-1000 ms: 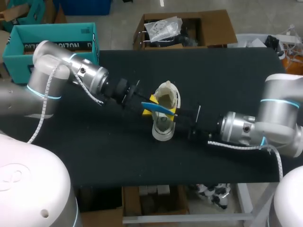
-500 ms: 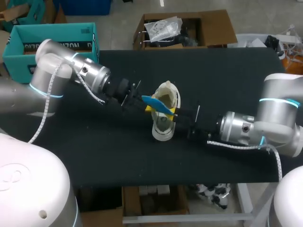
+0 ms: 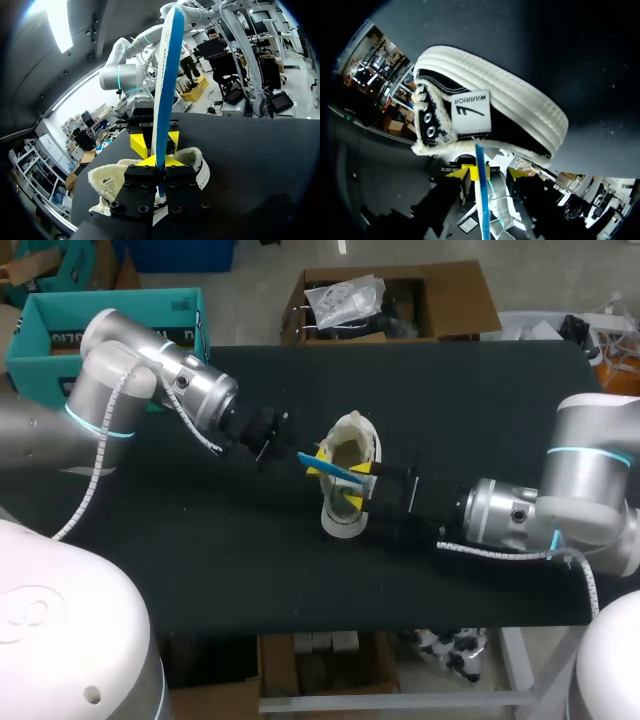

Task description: Open the shoe tongue, take the insole out of the shoe, put the insole back into the shoe, and pack the shoe into the shoebox

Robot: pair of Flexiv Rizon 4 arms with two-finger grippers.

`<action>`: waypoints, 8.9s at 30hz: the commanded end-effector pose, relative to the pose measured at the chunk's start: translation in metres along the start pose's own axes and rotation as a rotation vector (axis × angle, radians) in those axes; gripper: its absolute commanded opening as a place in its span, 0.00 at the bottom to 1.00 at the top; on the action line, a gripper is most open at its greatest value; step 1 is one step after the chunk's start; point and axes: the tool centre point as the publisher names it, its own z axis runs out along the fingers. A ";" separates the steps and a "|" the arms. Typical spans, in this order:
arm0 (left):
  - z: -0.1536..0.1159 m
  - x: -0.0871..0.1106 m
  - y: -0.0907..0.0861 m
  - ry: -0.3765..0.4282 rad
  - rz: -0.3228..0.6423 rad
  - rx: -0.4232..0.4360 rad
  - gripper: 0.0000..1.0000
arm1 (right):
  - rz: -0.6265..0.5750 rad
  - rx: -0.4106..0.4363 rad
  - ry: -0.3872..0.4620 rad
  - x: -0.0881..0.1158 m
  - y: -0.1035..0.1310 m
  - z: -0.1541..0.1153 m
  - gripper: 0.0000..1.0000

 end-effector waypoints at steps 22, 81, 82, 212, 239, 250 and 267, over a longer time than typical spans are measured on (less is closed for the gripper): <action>-0.004 -0.007 0.005 0.162 0.075 -0.019 0.00 | 0.015 -0.104 0.039 -0.013 -0.015 0.002 0.41; 0.012 -0.012 0.034 0.153 0.063 -0.021 0.00 | 0.089 -0.146 0.067 0.012 0.034 0.005 0.00; 0.012 -0.012 0.034 0.153 0.063 -0.021 0.00 | 0.089 -0.146 0.067 0.012 0.034 0.005 0.00; 0.018 -0.008 0.012 0.160 0.317 -0.118 0.00 | -0.234 -0.363 0.126 0.010 0.045 0.005 0.00; 0.021 -0.008 0.023 0.146 0.320 -0.142 0.00 | -0.297 -0.330 0.122 0.002 0.017 0.015 0.00; 0.022 -0.015 0.042 0.132 0.314 -0.156 0.25 | -0.316 -0.350 0.115 0.008 0.036 0.017 0.00; 0.017 -0.011 0.030 0.114 0.343 -0.118 0.32 | -0.304 -0.414 0.118 0.008 0.043 0.012 0.00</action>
